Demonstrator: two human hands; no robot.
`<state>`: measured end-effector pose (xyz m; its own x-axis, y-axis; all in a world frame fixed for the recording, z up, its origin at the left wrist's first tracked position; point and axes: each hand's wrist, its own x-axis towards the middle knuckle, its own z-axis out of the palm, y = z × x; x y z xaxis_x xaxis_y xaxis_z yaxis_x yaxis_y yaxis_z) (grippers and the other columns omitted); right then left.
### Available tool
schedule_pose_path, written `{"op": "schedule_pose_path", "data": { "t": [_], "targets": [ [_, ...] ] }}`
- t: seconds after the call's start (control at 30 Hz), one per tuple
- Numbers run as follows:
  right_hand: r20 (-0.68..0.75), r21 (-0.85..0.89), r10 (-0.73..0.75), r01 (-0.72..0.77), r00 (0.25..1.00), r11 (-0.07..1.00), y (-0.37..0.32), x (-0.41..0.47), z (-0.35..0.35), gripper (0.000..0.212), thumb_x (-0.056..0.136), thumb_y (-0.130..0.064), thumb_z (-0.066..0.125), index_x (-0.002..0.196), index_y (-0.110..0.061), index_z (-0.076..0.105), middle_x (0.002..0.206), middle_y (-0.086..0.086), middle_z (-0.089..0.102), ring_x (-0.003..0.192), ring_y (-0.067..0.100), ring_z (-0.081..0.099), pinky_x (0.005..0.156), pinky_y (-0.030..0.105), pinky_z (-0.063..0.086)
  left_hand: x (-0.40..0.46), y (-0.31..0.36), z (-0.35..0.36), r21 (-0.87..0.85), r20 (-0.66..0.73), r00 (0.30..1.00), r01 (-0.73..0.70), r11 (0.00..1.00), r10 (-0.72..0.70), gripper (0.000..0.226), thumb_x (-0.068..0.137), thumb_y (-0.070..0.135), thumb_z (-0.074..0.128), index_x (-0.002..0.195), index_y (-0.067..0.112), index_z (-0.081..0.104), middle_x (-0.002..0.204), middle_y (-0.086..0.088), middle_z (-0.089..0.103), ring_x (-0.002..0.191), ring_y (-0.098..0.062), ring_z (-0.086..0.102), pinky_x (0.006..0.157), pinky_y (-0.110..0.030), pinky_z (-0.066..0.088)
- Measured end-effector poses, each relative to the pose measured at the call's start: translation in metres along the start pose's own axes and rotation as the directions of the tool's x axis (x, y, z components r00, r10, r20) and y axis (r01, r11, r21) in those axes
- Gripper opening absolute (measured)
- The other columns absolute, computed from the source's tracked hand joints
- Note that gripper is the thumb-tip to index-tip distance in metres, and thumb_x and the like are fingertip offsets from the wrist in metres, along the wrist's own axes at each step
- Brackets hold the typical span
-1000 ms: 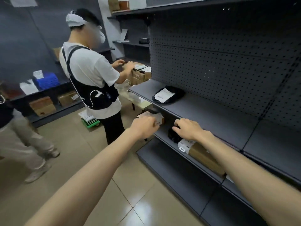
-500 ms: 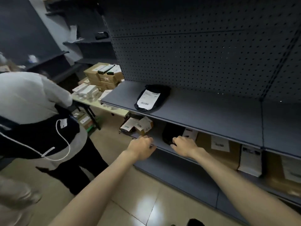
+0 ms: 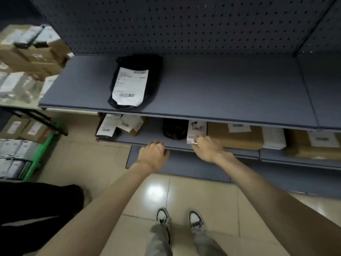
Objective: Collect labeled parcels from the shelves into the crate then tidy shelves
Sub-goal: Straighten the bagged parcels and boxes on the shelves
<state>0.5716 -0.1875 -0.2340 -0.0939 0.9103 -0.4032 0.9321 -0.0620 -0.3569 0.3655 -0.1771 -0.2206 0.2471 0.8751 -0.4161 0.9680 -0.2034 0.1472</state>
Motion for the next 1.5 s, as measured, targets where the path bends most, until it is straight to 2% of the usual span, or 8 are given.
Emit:
{"op": "schedule_pose_path", "data": {
  "t": [0.23, 0.47, 0.63, 0.73, 0.87, 1.07, 1.27, 1.5],
  "targets": [
    [-0.065, 0.028, 0.113, -0.111, 0.992, 0.993, -0.022, 0.074, 0.035, 0.027, 0.103, -0.032, 0.037, 0.107, -0.013, 0.055, 0.11, 0.014, 0.061, 0.104, 0.035, 0.059, 0.072, 0.036, 0.039, 0.077, -0.046, 0.023, 0.011, -0.03, 0.998, -0.061, 0.998, 0.061, 0.039, 0.103, 0.039, 0.045, 0.13, 0.013, 0.055, 0.129, -0.011, 0.056, 0.124, -0.033, 0.051, 0.093, -0.044, 0.046],
    [-0.132, 0.085, 0.202, -0.192, 0.97, 0.978, -0.03, 0.142, 0.083, 0.033, 0.1, -0.031, 0.042, 0.119, -0.008, 0.056, 0.112, 0.017, 0.059, 0.104, 0.036, 0.057, 0.08, 0.038, 0.044, 0.133, -0.089, 0.054, -0.058, -0.029, 0.997, -0.071, 0.996, 0.069, 0.043, 0.103, 0.039, 0.047, 0.142, 0.02, 0.05, 0.136, -0.014, 0.056, 0.128, -0.034, 0.05, 0.098, -0.045, 0.044],
    [-0.176, 0.179, 0.29, -0.259, 0.941, 0.949, -0.014, 0.162, 0.105, 0.045, 0.103, -0.031, 0.04, 0.139, -0.004, 0.039, 0.131, 0.02, 0.054, 0.121, 0.038, 0.05, 0.096, 0.043, 0.041, 0.161, -0.096, 0.089, -0.124, -0.036, 0.99, -0.136, 0.983, 0.133, 0.044, 0.103, 0.035, 0.047, 0.143, 0.017, 0.048, 0.138, -0.016, 0.05, 0.127, -0.037, 0.048, 0.093, -0.047, 0.045],
    [-0.165, 0.249, 0.343, -0.298, 0.924, 0.922, 0.0, 0.177, 0.119, 0.053, 0.103, -0.032, 0.04, 0.144, 0.001, 0.033, 0.137, 0.021, 0.05, 0.128, 0.038, 0.046, 0.104, 0.042, 0.036, 0.177, -0.089, 0.101, -0.157, -0.059, 0.99, -0.139, 0.978, 0.131, 0.051, 0.103, 0.035, 0.046, 0.15, 0.017, 0.037, 0.144, -0.017, 0.044, 0.13, -0.037, 0.044, 0.094, -0.048, 0.045],
    [-0.206, 0.425, 0.406, -0.292, 0.89, 0.857, 0.006, 0.195, 0.127, 0.044, 0.101, -0.034, 0.045, 0.131, -0.001, 0.046, 0.128, 0.02, 0.055, 0.123, 0.036, 0.05, 0.1, 0.038, 0.042, 0.201, -0.086, 0.11, -0.284, -0.081, 0.99, -0.131, 0.95, 0.113, 0.063, 0.102, 0.036, 0.048, 0.157, 0.018, 0.023, 0.148, -0.016, 0.04, 0.134, -0.036, 0.041, 0.103, -0.049, 0.045],
    [-0.071, 0.565, 0.401, -0.295, 0.913, 0.771, -0.002, 0.211, 0.13, 0.055, 0.101, -0.044, 0.041, 0.14, -0.005, 0.047, 0.142, 0.015, 0.048, 0.135, 0.031, 0.04, 0.113, 0.04, 0.034, 0.211, -0.077, 0.126, -0.517, -0.096, 0.991, -0.128, 0.847, 0.091, 0.067, 0.105, 0.03, 0.046, 0.161, 0.017, 0.012, 0.161, -0.012, 0.031, 0.143, -0.03, 0.037, 0.113, -0.03, 0.033],
    [-0.133, 0.614, 0.455, -0.287, 0.88, 0.735, -0.001, 0.195, 0.139, 0.03, 0.098, -0.034, 0.046, 0.092, -0.009, 0.062, 0.112, 0.017, 0.062, 0.117, 0.037, 0.051, 0.105, 0.043, 0.037, 0.19, -0.08, 0.134, -0.603, -0.126, 0.989, -0.134, 0.786, 0.072, 0.061, 0.106, 0.032, 0.042, 0.161, 0.021, 0.017, 0.16, -0.011, 0.033, 0.143, -0.028, 0.037, 0.111, -0.025, 0.03],
    [-0.248, 0.734, 0.436, -0.126, 0.865, 0.667, -0.017, 0.156, 0.15, 0.041, 0.1, -0.032, 0.051, 0.138, -0.015, 0.051, 0.133, 0.01, 0.058, 0.123, 0.024, 0.051, 0.1, 0.031, 0.042, 0.169, -0.081, 0.152, -0.655, -0.058, 0.997, -0.076, 0.752, 0.051, 0.058, 0.106, 0.042, 0.041, 0.158, 0.018, 0.028, 0.158, -0.008, 0.035, 0.142, -0.023, 0.037, 0.107, -0.018, 0.025]
  ]
}}
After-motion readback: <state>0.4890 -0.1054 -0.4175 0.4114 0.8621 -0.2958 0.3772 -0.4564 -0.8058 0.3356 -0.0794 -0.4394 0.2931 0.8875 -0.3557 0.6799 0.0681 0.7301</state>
